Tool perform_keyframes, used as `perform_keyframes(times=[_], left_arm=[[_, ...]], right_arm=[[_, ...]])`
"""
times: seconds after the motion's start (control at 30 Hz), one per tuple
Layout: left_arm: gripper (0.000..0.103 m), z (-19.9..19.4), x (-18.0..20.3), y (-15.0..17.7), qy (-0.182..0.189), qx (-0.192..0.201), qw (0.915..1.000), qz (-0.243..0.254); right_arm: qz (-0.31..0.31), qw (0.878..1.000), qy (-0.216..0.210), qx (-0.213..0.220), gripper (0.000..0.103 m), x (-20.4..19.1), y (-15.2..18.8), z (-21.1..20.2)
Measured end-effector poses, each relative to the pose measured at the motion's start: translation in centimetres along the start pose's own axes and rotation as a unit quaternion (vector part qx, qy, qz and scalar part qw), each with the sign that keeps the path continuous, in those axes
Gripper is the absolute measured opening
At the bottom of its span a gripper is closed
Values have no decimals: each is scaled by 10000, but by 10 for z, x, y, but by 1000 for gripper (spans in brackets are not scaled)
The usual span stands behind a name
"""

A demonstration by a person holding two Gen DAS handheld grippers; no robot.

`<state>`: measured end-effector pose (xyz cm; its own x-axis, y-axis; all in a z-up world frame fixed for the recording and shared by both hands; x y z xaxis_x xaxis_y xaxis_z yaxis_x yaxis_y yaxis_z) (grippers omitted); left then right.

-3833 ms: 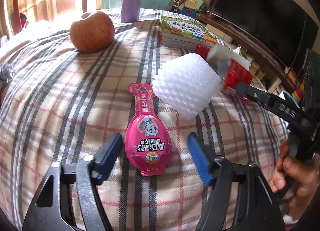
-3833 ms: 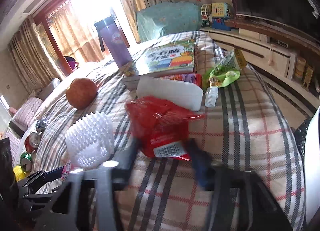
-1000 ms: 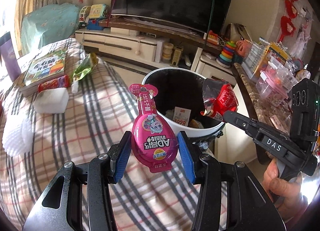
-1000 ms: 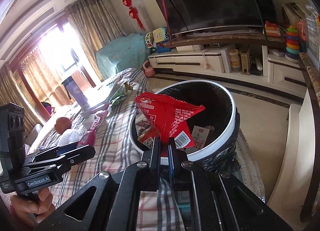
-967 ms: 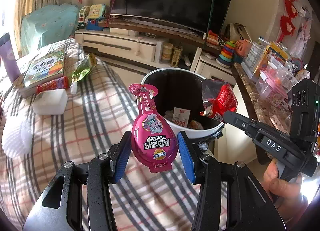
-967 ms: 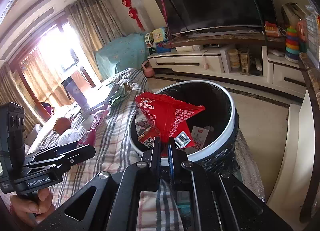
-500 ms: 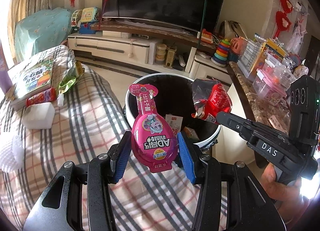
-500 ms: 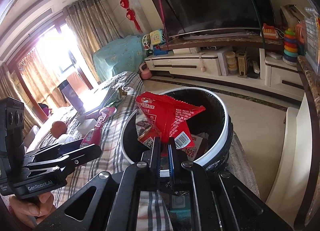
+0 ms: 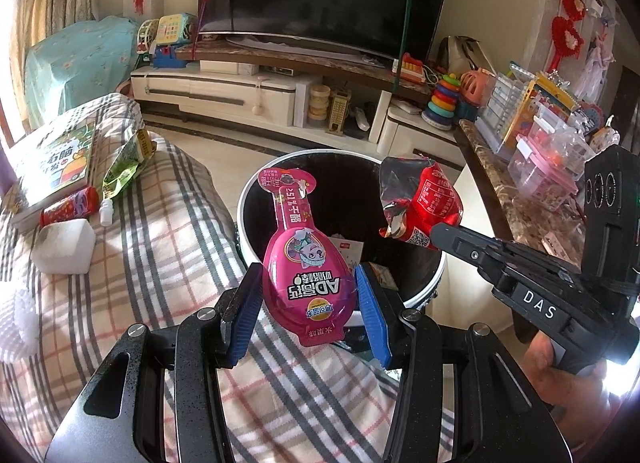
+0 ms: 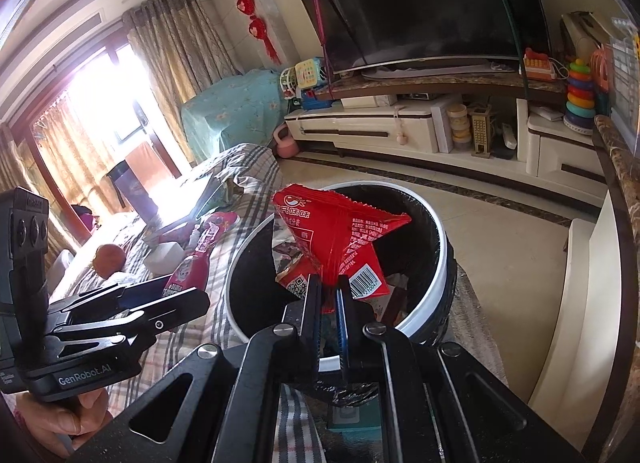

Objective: Collect trash
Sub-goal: 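Carry the pink candy bottle and red snack bag over the trash bin with both tools, then open both tools to drop the pink bottle and red bag into the bin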

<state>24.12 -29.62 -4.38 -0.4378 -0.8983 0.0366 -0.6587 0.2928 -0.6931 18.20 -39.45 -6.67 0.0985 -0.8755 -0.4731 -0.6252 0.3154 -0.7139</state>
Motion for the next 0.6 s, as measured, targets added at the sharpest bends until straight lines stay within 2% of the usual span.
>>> perform_keyframes(times=[0.6], left_arm=[[46,17,5,-7,-46,-86,9999,52]], right_arm=[[-31,9999,38,-162,6,9,-4,11]])
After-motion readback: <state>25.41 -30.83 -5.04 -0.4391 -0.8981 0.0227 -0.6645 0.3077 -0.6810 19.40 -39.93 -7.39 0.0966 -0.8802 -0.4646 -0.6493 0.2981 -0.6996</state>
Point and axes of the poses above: each gripper's, at about its wrist camera, not at the fingertips, and z roughly the way its jaws point, x to its right, y to its underside, the point moved 9 cm from there along z, roughly the way its jaws point, and after that the axes turned 8 degrees about -y, right-handed, at the moved point
